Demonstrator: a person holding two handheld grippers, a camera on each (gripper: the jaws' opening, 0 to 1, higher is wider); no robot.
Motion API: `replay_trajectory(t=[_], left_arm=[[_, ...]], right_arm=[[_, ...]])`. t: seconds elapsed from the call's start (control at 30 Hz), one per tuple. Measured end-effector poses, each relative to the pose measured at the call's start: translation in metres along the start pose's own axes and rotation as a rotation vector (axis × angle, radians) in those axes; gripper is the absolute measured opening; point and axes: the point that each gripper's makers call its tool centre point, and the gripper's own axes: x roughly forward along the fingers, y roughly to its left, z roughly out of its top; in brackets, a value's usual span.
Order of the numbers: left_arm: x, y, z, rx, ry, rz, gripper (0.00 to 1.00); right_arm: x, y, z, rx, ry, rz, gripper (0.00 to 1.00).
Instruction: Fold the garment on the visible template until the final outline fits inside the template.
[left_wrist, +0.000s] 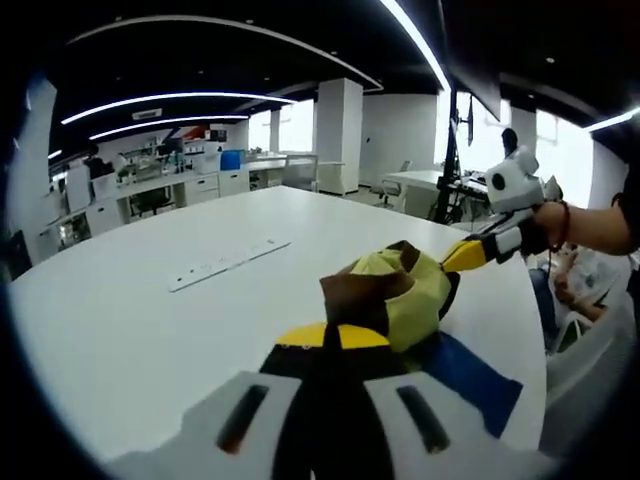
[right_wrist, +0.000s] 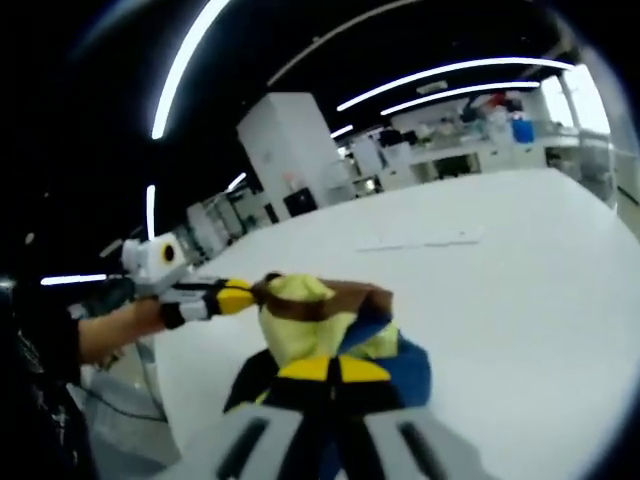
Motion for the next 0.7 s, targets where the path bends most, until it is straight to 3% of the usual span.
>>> replay_trajectory(t=[0.43, 0.7], left_arm=[[-0.003, 0.002, 0.001, 0.016, 0.0, 0.011, 0.0], [-0.002, 0.005, -0.001, 0.014, 0.008, 0.017, 0.0]], right_arm=[[0.0, 0.001, -0.001, 0.057, 0.009, 0.033, 0.0], [0.007, -0.006, -0.011, 0.02, 0.061, -0.027, 0.0]])
